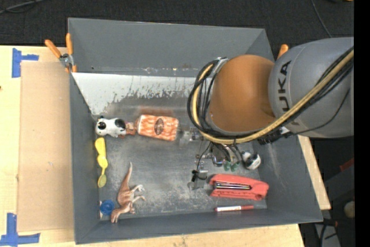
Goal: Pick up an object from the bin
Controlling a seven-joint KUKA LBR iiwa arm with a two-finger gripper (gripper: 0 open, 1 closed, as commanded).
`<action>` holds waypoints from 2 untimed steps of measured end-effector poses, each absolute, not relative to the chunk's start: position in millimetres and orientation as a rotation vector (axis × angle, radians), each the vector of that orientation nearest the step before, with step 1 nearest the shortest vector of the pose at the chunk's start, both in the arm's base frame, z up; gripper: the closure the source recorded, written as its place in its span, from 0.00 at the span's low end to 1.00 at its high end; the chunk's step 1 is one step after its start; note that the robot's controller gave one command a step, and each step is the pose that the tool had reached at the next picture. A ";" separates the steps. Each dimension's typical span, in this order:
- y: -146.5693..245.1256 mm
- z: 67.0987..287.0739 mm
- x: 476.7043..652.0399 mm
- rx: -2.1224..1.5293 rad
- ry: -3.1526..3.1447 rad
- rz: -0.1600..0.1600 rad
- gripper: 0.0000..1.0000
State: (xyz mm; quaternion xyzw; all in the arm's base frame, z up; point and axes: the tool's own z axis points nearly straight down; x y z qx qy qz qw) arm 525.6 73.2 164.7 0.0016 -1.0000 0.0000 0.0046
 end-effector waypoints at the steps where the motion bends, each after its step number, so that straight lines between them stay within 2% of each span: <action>1: 72.4 169.0 527.2 0.001 -3.141 -0.001 0.00; 2: 23.2 142.1 521.1 0.017 -3.136 -0.001 0.00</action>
Offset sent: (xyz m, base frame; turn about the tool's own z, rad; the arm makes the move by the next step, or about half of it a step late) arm -0.0052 -0.0576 -0.0251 -0.0054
